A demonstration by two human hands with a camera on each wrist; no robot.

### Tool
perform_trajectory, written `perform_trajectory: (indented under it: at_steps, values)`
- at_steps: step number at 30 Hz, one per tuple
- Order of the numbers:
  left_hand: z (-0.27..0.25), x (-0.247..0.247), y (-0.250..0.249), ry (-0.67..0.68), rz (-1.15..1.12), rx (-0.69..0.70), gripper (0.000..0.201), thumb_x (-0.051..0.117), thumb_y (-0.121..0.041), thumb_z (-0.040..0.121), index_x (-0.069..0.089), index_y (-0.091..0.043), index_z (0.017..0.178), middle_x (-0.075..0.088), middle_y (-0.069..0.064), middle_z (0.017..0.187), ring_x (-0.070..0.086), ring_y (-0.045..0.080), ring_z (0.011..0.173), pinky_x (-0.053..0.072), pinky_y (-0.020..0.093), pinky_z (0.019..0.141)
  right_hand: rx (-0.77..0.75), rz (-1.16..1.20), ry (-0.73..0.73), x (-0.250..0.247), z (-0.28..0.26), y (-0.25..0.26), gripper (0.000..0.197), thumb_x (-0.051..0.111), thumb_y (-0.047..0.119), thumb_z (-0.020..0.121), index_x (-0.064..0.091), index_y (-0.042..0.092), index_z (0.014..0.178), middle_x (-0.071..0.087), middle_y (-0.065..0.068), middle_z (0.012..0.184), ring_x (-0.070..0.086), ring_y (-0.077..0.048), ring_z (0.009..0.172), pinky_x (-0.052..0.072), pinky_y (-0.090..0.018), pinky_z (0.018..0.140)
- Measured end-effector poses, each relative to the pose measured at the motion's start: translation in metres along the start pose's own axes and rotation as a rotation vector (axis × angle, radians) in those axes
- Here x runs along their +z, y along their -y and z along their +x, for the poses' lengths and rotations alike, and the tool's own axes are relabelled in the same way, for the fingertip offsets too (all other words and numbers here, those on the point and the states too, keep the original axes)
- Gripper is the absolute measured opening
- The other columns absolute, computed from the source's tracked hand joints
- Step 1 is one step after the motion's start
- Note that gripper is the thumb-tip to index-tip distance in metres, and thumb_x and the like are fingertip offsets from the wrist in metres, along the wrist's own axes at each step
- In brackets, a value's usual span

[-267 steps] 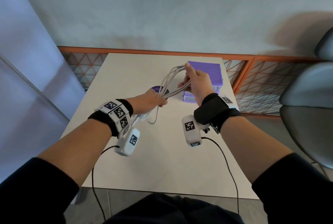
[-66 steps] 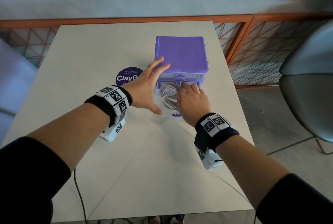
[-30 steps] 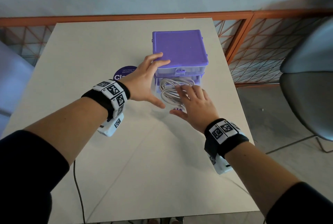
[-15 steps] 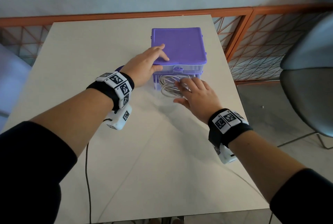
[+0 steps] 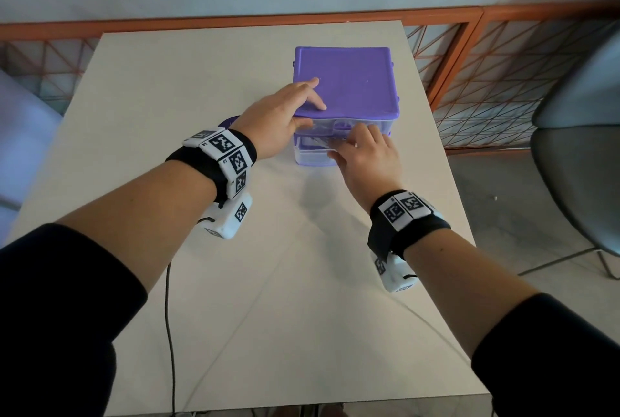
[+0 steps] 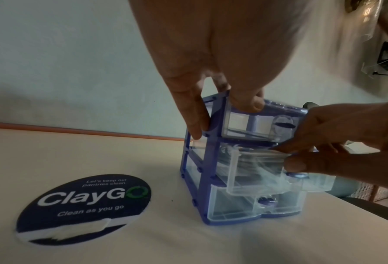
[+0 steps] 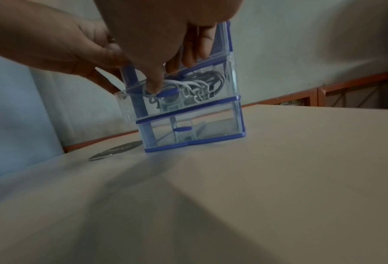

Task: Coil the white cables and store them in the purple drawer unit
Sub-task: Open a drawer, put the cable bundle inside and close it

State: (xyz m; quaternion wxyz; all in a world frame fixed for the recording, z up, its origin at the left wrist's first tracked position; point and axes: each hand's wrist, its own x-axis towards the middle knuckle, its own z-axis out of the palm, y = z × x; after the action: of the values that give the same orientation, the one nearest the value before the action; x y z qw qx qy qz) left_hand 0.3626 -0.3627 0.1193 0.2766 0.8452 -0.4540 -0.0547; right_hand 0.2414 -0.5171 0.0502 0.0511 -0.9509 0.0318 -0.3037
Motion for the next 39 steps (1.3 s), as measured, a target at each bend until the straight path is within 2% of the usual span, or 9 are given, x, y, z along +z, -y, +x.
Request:
perform_trajectory:
  at_steps: [2,5,7,10,12,16,23,33,39]
  values:
    - [0.0,0.001,0.001,0.01,0.003,0.0,0.026,0.056,-0.014,0.093,0.055,-0.021,0.118,0.036,-0.003,0.154,0.044,0.016,0.134,0.041,0.033,0.101,0.114,0.095,0.015,-0.007,0.0,0.002,0.021,0.073,0.028,0.078,0.066,0.01,0.086,0.061,-0.01,0.085,0.058,-0.032,0.078,0.05,-0.038,0.064]
    - [-0.002,0.005,0.003,0.025,-0.036,-0.018,0.028,0.056,-0.017,0.093,0.051,-0.021,0.12,0.029,-0.001,0.157,0.048,0.024,0.129,0.039,0.037,0.104,0.402,0.065,-0.006,-0.013,-0.006,-0.004,0.052,0.075,0.054,0.069,0.053,0.01,0.085,0.055,-0.009,0.09,0.051,-0.031,0.084,0.04,-0.038,0.072]
    - [-0.006,0.01,0.005,0.031,-0.005,-0.014,0.041,0.065,-0.025,0.087,0.048,-0.021,0.124,0.024,0.001,0.159,0.045,0.027,0.13,0.03,0.036,0.109,0.545,0.075,-0.075,-0.014,-0.014,-0.01,0.072,0.073,0.069,0.061,0.052,0.007,0.09,0.054,-0.011,0.093,0.051,-0.031,0.086,0.042,-0.037,0.075]
    - [-0.01,0.017,0.007,0.06,0.015,-0.003,0.073,0.083,-0.028,0.069,0.043,-0.019,0.13,0.015,0.003,0.16,0.028,0.023,0.142,0.019,0.028,0.11,0.654,0.265,-0.043,-0.014,-0.019,-0.018,0.094,0.075,0.067,0.058,0.047,0.003,0.121,0.05,-0.012,0.117,0.049,-0.028,0.108,0.046,-0.035,0.09]
    - [-0.01,0.022,0.007,0.035,-0.03,-0.012,0.077,0.085,-0.022,0.066,0.042,-0.018,0.13,0.013,0.004,0.16,0.025,0.02,0.144,0.026,0.028,0.108,0.7,0.45,0.065,-0.015,-0.018,-0.022,0.099,0.075,0.059,0.064,0.032,0.011,0.14,0.043,-0.006,0.133,0.044,-0.021,0.123,0.043,-0.035,0.101]
    - [-0.01,0.027,0.006,-0.029,-0.04,0.001,0.07,0.083,-0.019,0.069,0.044,-0.016,0.127,0.02,0.006,0.157,0.033,0.023,0.14,0.039,0.035,0.104,0.67,0.639,0.072,-0.01,-0.016,-0.021,0.09,0.074,0.048,0.073,0.027,0.017,0.144,0.045,-0.002,0.135,0.048,-0.017,0.123,0.046,-0.042,0.102]
    - [-0.007,0.034,0.007,-0.115,-0.003,0.005,0.061,0.081,-0.015,0.07,0.048,-0.014,0.12,0.031,0.01,0.151,0.04,0.024,0.135,0.042,0.047,0.101,0.708,0.637,0.041,-0.005,-0.01,-0.024,0.073,0.076,0.041,0.076,0.037,0.015,0.134,0.048,-0.001,0.126,0.054,-0.018,0.111,0.05,-0.041,0.093]
    - [-0.005,0.038,0.004,-0.192,0.016,0.0,0.051,0.077,-0.008,0.072,0.05,-0.013,0.115,0.037,0.008,0.147,0.046,0.017,0.129,0.045,0.042,0.095,0.715,0.579,0.013,-0.003,-0.001,-0.026,0.053,0.073,0.019,0.082,0.041,0.009,0.123,0.054,-0.008,0.118,0.059,-0.025,0.101,0.053,-0.044,0.084]
    - [-0.003,0.037,0.006,-0.166,0.004,-0.004,0.05,0.075,-0.009,0.075,0.048,-0.012,0.118,0.033,0.009,0.15,0.045,0.019,0.131,0.047,0.034,0.089,0.7,0.585,0.024,-0.005,-0.002,-0.026,0.053,0.071,0.017,0.083,0.041,0.009,0.125,0.054,-0.009,0.121,0.059,-0.025,0.102,0.053,-0.043,0.083]
